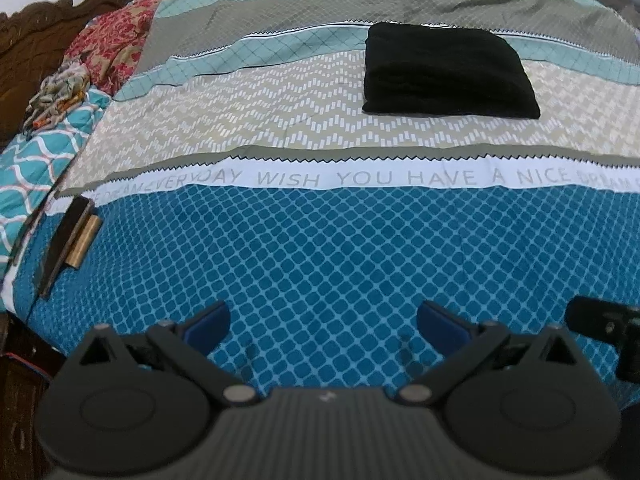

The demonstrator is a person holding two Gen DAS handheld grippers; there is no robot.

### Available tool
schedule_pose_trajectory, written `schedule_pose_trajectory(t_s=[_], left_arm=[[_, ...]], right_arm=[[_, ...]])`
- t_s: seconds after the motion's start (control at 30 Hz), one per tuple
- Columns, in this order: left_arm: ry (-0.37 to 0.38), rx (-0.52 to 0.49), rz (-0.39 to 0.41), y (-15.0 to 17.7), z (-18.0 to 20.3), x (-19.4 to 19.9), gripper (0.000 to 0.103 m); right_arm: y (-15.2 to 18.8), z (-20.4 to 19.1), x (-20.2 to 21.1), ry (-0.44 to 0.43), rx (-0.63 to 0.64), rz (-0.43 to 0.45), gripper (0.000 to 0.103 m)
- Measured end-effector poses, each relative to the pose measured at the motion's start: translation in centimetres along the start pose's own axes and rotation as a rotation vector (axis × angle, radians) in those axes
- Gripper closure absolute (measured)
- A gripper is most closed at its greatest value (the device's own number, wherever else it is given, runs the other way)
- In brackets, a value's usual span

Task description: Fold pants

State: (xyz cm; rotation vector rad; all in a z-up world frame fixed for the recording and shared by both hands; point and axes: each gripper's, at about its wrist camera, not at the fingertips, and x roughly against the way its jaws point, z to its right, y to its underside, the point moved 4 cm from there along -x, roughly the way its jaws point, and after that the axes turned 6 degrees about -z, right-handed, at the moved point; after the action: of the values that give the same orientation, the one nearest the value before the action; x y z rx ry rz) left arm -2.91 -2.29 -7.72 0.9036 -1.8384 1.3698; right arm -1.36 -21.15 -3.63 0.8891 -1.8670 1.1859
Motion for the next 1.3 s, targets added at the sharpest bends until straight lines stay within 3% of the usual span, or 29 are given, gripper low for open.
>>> schedule_pose_trajectory(t_s=[1.3], left_arm=[[0.000, 0.036, -0.054, 0.3, -0.8, -1.3, 0.000]], right_arm=[[0.0, -0.1, -0.7, -0.004, 0.002, -0.020, 0.000]])
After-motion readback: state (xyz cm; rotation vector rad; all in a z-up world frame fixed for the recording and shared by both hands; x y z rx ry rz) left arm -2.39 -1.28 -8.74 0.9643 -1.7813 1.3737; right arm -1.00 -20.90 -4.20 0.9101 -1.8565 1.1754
